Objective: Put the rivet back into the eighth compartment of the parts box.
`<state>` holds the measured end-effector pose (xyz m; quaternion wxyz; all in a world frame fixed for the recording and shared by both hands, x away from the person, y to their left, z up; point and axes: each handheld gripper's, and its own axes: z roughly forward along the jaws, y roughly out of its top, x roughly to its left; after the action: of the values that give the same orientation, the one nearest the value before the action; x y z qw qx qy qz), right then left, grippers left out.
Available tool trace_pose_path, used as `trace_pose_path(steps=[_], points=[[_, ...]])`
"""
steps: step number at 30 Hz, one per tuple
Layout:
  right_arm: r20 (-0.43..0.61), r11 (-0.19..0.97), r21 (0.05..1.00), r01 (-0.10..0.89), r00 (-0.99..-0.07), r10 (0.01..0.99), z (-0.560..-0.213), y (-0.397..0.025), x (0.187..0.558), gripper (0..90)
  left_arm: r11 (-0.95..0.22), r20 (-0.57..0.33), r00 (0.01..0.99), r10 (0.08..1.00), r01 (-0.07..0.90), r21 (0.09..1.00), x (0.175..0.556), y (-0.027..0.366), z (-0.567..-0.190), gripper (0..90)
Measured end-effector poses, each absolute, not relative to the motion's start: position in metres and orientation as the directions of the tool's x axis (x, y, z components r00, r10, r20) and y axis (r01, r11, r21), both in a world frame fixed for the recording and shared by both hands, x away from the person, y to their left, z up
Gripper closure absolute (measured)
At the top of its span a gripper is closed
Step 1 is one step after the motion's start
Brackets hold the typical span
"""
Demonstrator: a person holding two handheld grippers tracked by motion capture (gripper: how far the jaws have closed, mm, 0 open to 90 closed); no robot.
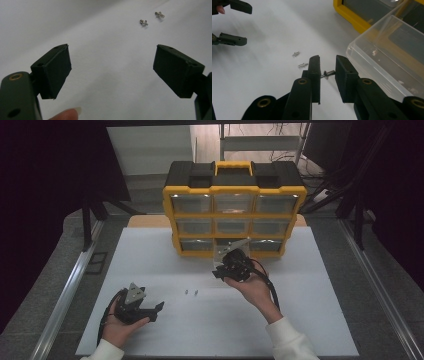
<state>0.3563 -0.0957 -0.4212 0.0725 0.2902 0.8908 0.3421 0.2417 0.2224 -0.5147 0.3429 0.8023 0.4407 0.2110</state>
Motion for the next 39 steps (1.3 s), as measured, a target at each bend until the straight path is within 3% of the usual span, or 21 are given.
trace_pose_path(steps=[39], points=[[0.047, 0.474, 0.703, 0.53, -0.7, 0.712, -0.411, -0.139, 0.38, 73.9, -0.374, 0.033, 0.522, 0.852, 0.564, 0.736, 0.241, 0.222, -0.515, 15.3]])
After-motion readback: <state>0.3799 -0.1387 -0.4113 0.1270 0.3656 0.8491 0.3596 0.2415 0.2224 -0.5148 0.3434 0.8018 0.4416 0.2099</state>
